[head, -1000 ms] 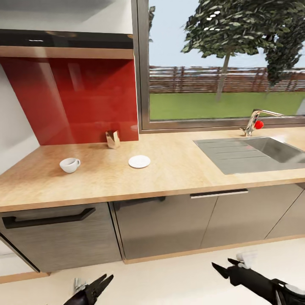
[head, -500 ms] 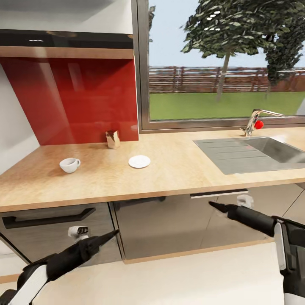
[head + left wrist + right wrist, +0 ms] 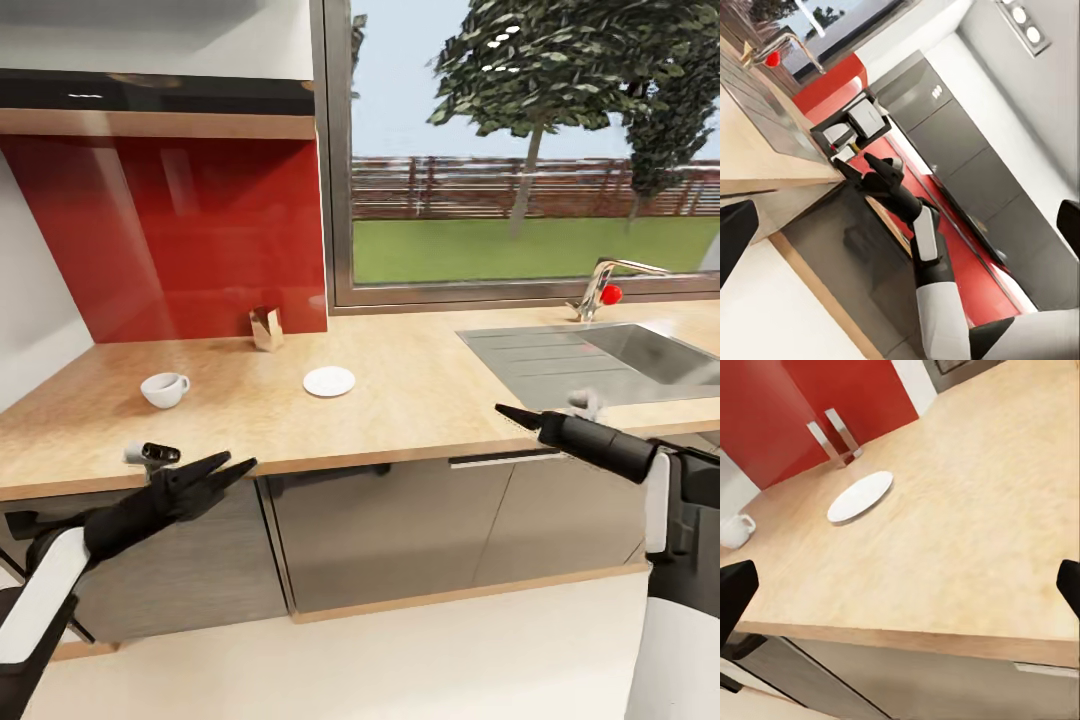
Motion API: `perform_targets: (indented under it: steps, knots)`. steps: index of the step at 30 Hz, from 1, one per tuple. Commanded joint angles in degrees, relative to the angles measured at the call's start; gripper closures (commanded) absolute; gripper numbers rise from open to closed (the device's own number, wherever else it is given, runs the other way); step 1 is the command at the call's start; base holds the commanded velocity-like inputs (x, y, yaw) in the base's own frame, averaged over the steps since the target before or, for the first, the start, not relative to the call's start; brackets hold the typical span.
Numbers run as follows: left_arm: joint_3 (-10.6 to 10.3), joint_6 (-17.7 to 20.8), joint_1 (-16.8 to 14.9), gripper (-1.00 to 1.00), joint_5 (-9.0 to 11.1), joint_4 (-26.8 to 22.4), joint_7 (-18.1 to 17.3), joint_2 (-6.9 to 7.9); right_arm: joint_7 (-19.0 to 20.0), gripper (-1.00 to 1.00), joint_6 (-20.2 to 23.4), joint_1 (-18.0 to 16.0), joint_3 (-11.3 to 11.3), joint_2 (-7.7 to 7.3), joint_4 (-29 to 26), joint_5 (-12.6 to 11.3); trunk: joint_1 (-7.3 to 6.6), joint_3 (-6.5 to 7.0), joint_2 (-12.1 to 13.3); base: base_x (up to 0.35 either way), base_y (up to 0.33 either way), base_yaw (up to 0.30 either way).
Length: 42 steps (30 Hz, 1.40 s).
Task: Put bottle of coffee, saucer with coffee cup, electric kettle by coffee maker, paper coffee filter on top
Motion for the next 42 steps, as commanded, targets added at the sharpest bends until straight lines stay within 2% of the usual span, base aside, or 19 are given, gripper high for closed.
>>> perform_targets:
  steps: [1, 3, 4, 5, 7, 8, 11, 15, 18, 21, 23, 24, 25, 26, 29, 30, 34, 40, 42]
  knots:
    - [1.46, 1.85, -1.25, -1.00, 0.08, 0.37, -0.05, -0.40, 0.39, -1.00, 0.45, -1.35, -0.07, -0.05, -0.01, 0.22, 0.00, -0.06, -0.03, 0.000, 0.000, 0.000]
    - [2.94, 3.22, -3.56, -1.00, 0.08, 1.28, 0.25, -0.76, 0.35, -1.00, 0.54, -3.40, -0.07, -0.13, 0.03, 0.18, 0.00, -0.06, -0.03, 0.000, 0.000, 0.000]
    - [4.11, 4.35, -8.08, -1.00, 0.25, 4.18, 3.68, -1.16, 0.04, -1.00, 0.64, -8.18, 0.64, 0.01, 0.49, 0.35, 0.00, -0.06, -0.03, 0.000, 0.000, 0.000]
    - [4.26, 4.50, -9.76, -1.00, 0.66, 5.69, 5.60, -1.46, -0.32, -1.00, 0.63, -9.59, 1.65, 0.17, 1.16, 0.43, 0.00, -0.06, -0.03, 0.000, 0.000, 0.000]
    - [4.32, 4.55, -10.66, -1.00, 0.91, 6.67, 6.73, -1.74, -0.68, -1.00, 0.64, -10.30, 2.31, 0.25, 1.80, 0.47, 0.00, -0.06, -0.03, 0.000, 0.000, 0.000]
    - [4.42, 4.65, -13.44, -1.00, 1.49, 10.45, 11.02, -3.23, -3.35, -1.00, 0.64, -13.20, 4.05, 0.86, 5.75, 0.47, 0.00, -0.06, -0.03, 0.000, 0.000, 0.000]
    - [4.47, 4.70, -16.36, -1.00, 1.79, 13.60, 15.74, -4.79, -6.81, -1.00, 0.62, -16.99, 5.00, 2.43, 10.76, 0.43, 0.00, -0.06, -0.03, 0.000, 0.000, 0.000]
    - [4.51, 4.72, -19.78, -1.00, 2.00, 16.93, 22.56, -7.27, -12.15, -1.00, 0.59, -21.68, 5.73, 6.18, 18.10, 0.39, 0.00, -0.06, -0.03, 0.000, 0.000, 0.000]
    - [4.57, 4.61, -20.96, -1.00, 2.07, 19.26, 26.76, -9.06, -22.02, -1.00, 0.26, -23.70, 5.93, 9.76, 25.45, -0.15, 0.00, -0.06, -0.03, 0.000, 0.000, 0.000]
    - [4.70, 4.48, -21.39, -1.00, 2.05, 20.80, 28.56, -10.36, -30.36, -1.00, -0.01, -25.20, 5.98, 12.22, 30.53, -4.68, 0.00, -0.06, -0.03, 0.000, 0.000, 0.000]
    - [4.95, 4.43, -21.48, -1.00, 2.03, 21.24, 28.94, -10.87, -35.63, -1.00, -0.10, -26.25, 6.01, 12.89, 34.80, -10.73, 0.00, -0.06, -0.03, 0.000, 0.000, 0.000]
    - [5.05, 4.40, -21.50, -1.00, 2.03, 21.31, 29.04, -11.04, -36.72, -1.00, -0.10, -26.43, 6.02, 12.96, 35.50, -12.02, 0.00, -0.06, -0.03, 0.008, 0.000, 0.000]
    - [5.18, 4.38, -21.52, -1.00, 2.02, 21.33, 29.12, -11.18, -39.70, -1.00, -0.12, -26.80, 6.09, 13.09, 36.91, -16.07, 0.00, -0.06, -0.03, 0.112, 0.000, 0.000]
    - [5.33, 4.38, -21.53, -1.00, 2.02, 21.33, 29.15, -11.23, -41.30, -1.00, -0.13, -26.94, 6.12, 13.14, 37.50, -18.50, 0.00, -0.06, -0.03, 0.186, 0.000, 0.000]
    - [5.80, 4.39, -21.53, -1.00, 2.02, 21.25, 29.18, -11.28, -42.78, -1.00, -0.16, -27.02, 6.19, 13.20, 38.12, -21.45, 0.00, -0.06, -0.03, 0.191, 0.000, 0.000]
    - [6.37, 4.39, -21.54, -1.00, 2.02, 21.19, 29.20, -11.31, -43.83, -1.00, -0.19, -27.07, 6.30, 13.53, 38.68, -24.41, 0.00, -0.06, -0.03, 0.056, 0.000, 0.000]
    - [6.63, 4.40, -21.54, -1.00, 2.02, 21.15, 29.20, -11.32, -44.13, -1.00, -0.19, -27.09, 6.33, 13.83, 38.84, -25.32, 0.00, -0.06, -0.03, 0.037, 0.000, 0.000]
    - [6.87, 4.40, -21.54, -1.00, 2.02, 21.35, 29.20, -11.32, -44.32, -1.00, -0.14, -27.03, 6.75, 14.67, 39.22, -31.91, 0.00, -0.06, -0.03, 0.142, 0.000, 0.000]
    - [6.89, 4.40, -21.54, -1.00, 2.02, 21.34, 29.21, -11.32, -44.33, -1.00, -0.12, -27.02, 8.92, 14.75, 39.78, -33.77, 0.00, -0.06, -0.03, 0.123, 0.000, 0.000]
